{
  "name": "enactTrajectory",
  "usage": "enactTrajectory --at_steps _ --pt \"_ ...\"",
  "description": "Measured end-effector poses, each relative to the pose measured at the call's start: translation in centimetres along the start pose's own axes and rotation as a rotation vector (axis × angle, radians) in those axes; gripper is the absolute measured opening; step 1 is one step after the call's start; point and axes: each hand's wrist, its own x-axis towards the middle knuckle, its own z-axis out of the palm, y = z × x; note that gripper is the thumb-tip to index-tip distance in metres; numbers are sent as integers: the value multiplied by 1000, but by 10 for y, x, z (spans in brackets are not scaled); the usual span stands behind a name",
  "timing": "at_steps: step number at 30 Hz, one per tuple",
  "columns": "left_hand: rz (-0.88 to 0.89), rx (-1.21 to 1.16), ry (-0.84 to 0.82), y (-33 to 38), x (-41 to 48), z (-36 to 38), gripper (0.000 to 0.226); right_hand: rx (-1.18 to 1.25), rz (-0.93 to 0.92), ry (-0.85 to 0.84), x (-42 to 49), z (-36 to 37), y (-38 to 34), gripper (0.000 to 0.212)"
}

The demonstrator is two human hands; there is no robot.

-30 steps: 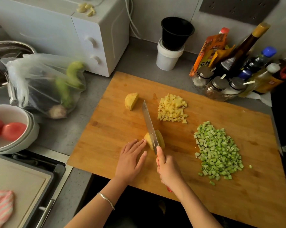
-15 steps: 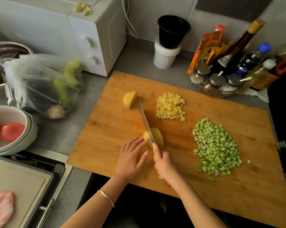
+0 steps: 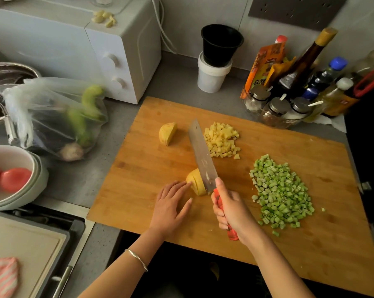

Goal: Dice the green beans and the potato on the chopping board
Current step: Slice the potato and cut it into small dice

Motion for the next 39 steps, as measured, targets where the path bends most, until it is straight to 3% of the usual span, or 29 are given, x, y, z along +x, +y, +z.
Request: enactTrajectory --at_steps 2,5,9,13,18,21,23,27,31,34,39 --pt "-3 -35 -2 -4 11 -5 57 12 -40 32 -1 -10 -3 52" --pt "22 28 -170 -12 38 -20 76 32 -53 86 -2 -24 -3 52" --pt "305 326 -344 -10 87 -36 104 36 -55 157 -5 -35 1 52" --pt "684 494 -564 2 130 -31 90 63 -45 176 -8 -36 3 51" --pt "785 552 -741 9 148 -28 69 57 -49 194 -11 -38 7 51" --pt "757 526 -698 4 144 -31 63 66 -38 192 -9 -39 8 51" --pt "628 482 -604 -4 133 -30 64 56 -32 184 -7 -39 9 51" --pt "303 454 -188 -12 103 -16 60 37 -15 145 -1 -38 12 52" --pt "84 363 55 -10 80 3 65 -28 16 94 8 -33 17 52" --pt "73 262 78 -19 68 5 84 -83 44 65 15 -29 22 52" --pt "159 316 36 -25 71 1 84 -139 77 34 20 -28 26 50"
